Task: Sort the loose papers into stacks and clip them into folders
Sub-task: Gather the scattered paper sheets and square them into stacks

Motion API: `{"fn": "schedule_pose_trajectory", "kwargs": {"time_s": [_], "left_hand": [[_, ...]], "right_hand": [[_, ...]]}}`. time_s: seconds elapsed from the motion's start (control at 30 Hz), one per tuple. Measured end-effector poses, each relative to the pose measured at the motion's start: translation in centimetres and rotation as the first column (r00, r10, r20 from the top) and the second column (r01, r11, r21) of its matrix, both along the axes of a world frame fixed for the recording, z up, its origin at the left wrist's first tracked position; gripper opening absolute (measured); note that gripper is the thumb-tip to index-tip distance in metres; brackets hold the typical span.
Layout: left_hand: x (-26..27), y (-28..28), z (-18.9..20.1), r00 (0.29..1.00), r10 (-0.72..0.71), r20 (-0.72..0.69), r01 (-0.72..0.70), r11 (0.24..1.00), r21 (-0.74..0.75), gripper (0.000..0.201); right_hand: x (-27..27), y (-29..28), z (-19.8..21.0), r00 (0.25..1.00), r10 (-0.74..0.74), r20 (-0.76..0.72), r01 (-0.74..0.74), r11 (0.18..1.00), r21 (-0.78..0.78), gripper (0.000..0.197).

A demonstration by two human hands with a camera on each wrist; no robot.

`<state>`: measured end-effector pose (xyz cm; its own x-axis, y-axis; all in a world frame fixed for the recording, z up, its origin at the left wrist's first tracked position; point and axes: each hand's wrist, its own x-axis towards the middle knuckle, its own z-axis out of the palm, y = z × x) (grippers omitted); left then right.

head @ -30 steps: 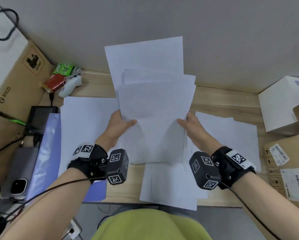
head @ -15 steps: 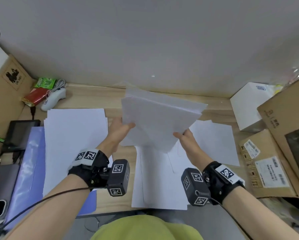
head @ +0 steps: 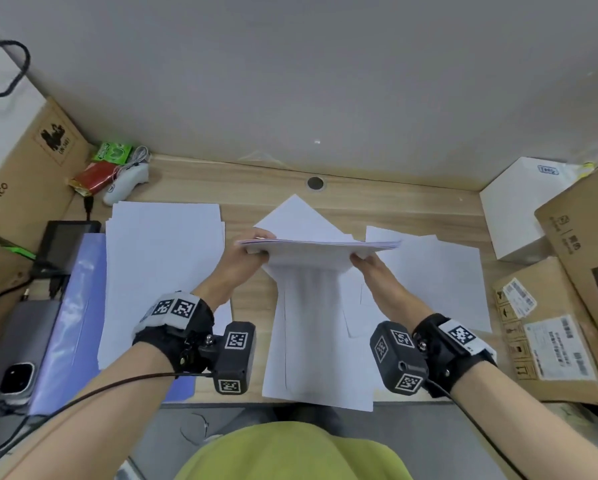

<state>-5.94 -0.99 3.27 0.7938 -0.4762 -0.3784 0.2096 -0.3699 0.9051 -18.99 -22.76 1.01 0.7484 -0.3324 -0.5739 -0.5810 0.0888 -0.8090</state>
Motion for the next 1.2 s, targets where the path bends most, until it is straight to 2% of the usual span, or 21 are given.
{"fn": "schedule_pose_trajectory", "kwargs": {"time_s": [0.13, 0.2, 0.3, 0.4, 0.53, 0.6, 0.7, 0.8, 0.93, 1.07, 1.2], "left_hand": [[-0.6, -1.4, 1.3, 0.987, 0.157, 0.036, -0.156, 0.987, -0.037, 0.033], [-1.5, -1.6, 0.8, 0.991, 0.127, 0.041, -0.127, 0.992, -0.003, 0.032], [-3.2, -1.2, -0.4, 1.0, 0.023, 0.011, -0.024, 0.998, 0.058, 0.039], [-3.9, -0.9, -1.4, 0.998, 0.06, 0.011, -0.061, 0.997, 0.048, 0.03], [-3.4, 0.1, -1.3, 0.996, 0.094, -0.001, -0.094, 0.995, 0.047, 0.027], [-3.0, 1.2, -1.7, 0.996, 0.084, -0.022, -0.082, 0.993, 0.083, 0.033], [-2.9, 3.6, -3.0, 0.995, 0.057, -0.077, -0.045, 0.988, 0.145, 0.04], [-3.2, 7.0, -4.7, 0.986, -0.016, -0.167, 0.049, 0.98, 0.192, 0.04], [-2.5, 12.0, -5.8, 0.965, -0.072, -0.253, 0.131, 0.965, 0.228, 0.038], [0.1, 15.9, -5.4, 0.973, -0.029, -0.228, 0.082, 0.97, 0.227, 0.035], [3.8, 18.7, -4.8, 0.984, 0.042, -0.173, -0.003, 0.975, 0.22, 0.03]], "right_hand": [[0.3, -0.4, 1.4, 0.992, -0.089, 0.092, 0.09, 0.996, -0.003, 0.04], [-0.1, -0.8, 0.8, 0.994, -0.079, 0.081, 0.078, 0.997, 0.014, 0.036], [-1.3, -1.1, -1.2, 0.999, 0.022, -0.04, -0.022, 1.0, -0.01, 0.035], [-2.3, -1.1, -2.8, 0.993, 0.042, -0.107, -0.044, 0.999, -0.02, 0.032], [-1.2, -0.9, -2.9, 0.998, -0.036, -0.054, 0.035, 0.999, -0.015, 0.026], [-0.6, -0.3, -2.5, 0.998, -0.016, -0.055, 0.018, 0.999, 0.027, 0.022], [-0.2, 1.4, -2.7, 0.989, 0.094, -0.116, -0.093, 0.996, 0.013, 0.023], [0.3, 3.8, -4.4, 0.963, 0.164, -0.212, -0.167, 0.986, 0.006, 0.025], [1.7, 7.5, -5.7, 0.909, 0.283, -0.305, -0.273, 0.959, 0.076, 0.031], [4.7, 10.8, -5.4, 0.909, 0.287, -0.302, -0.275, 0.958, 0.083, 0.029], [8.4, 13.8, -4.8, 0.942, 0.249, -0.226, -0.233, 0.968, 0.094, 0.029]]}}
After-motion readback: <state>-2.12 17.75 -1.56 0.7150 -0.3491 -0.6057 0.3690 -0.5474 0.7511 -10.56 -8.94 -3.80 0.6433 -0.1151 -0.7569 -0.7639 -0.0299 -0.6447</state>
